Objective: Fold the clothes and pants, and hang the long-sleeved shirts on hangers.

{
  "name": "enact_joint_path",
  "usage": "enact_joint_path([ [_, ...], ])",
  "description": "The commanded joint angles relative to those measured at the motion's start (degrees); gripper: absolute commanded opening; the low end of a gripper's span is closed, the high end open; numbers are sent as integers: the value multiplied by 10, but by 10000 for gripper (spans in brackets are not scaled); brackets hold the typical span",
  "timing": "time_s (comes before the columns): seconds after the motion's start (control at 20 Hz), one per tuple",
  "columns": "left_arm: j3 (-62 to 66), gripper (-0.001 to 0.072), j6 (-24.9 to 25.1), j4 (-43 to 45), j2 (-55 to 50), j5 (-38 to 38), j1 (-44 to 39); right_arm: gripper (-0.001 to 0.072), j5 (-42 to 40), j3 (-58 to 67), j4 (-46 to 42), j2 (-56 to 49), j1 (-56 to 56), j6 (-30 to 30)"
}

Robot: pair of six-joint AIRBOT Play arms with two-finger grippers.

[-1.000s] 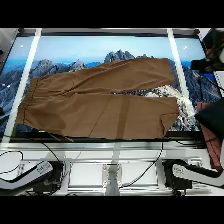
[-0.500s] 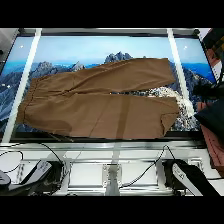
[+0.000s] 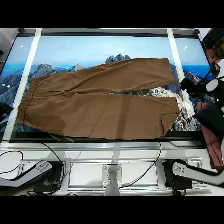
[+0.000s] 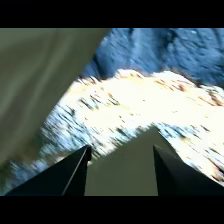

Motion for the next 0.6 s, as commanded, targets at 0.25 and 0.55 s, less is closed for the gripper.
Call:
enact_joint_path([
  [0.25,120,702,-17,-16,-146,58,-157,488,5,194,228,-249,-24,-38],
  [0.55,120,702,-17,-16,-191,65,-163,463,44,221,219,-302,-23,9],
])
